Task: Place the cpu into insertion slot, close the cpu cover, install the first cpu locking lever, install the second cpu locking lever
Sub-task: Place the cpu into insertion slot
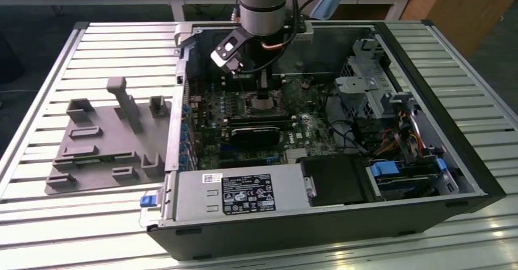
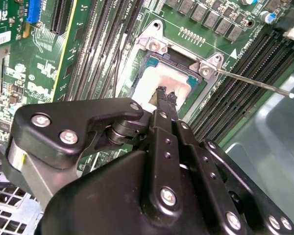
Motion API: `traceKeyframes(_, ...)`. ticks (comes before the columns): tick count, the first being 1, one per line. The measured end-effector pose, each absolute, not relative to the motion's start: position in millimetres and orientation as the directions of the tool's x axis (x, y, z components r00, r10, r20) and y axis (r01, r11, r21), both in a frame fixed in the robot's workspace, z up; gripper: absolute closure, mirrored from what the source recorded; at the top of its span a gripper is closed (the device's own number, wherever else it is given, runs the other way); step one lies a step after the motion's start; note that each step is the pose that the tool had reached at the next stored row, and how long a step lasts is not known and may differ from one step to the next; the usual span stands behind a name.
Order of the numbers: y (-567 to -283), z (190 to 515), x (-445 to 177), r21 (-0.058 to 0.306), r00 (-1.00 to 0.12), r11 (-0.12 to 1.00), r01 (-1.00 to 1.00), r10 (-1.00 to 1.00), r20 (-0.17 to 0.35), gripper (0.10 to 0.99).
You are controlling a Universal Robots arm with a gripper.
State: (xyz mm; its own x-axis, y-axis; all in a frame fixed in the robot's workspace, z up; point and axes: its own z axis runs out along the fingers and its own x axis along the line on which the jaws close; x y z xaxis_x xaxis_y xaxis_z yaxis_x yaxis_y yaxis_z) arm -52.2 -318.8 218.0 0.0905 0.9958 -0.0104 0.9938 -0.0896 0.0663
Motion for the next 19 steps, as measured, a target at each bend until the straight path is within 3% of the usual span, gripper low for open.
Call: traceKeyframes(19,-319,276,-52,0.066,0.090,-0.090,0.994,0.996,-0.010,0.984)
